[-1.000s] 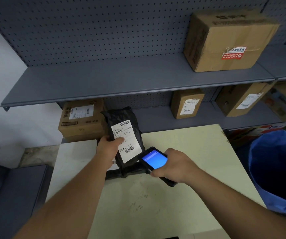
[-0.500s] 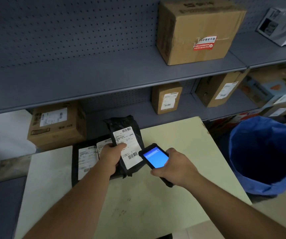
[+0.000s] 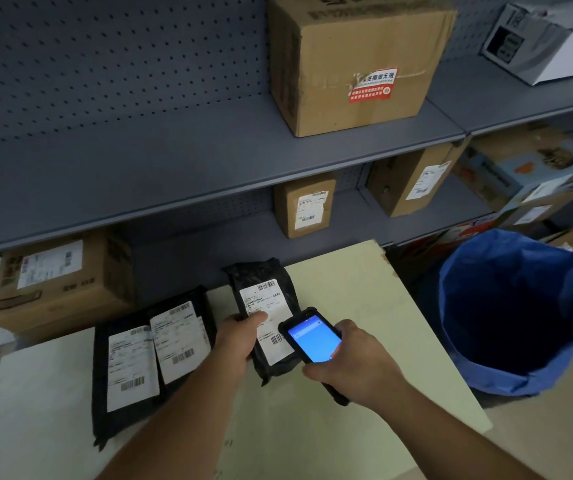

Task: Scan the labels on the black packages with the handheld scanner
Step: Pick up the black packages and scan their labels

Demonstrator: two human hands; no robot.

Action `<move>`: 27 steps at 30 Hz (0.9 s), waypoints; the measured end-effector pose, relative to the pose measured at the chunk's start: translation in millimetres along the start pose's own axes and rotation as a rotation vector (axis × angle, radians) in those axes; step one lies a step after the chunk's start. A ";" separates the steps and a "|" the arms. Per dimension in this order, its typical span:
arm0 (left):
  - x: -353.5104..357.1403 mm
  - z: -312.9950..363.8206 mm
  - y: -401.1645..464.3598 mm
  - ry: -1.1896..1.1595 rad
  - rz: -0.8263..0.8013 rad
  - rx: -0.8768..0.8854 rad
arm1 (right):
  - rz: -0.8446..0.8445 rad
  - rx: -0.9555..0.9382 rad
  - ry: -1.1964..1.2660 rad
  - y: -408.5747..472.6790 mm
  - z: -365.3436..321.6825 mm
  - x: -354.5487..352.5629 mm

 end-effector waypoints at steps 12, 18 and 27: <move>59.2 -15.2 42.0 0.037 -0.042 -0.075 | -0.007 0.083 0.074 18.8 32.4 -16.3; 74.6 -21.5 60.5 0.100 -0.023 -0.097 | -0.001 0.093 0.095 25.4 40.8 -21.0; 98.3 -18.8 73.1 0.174 0.021 -0.053 | 0.009 0.106 0.090 29.5 52.7 -25.7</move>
Point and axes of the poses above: each hand's wrist, its own y-axis towards the middle knuckle, its own x-axis out of the palm, z = x × y, the point moved 1 cm from there along y, towards the middle knuckle, and after that the axes turned 3 degrees about -z, right-handed, at the moved point
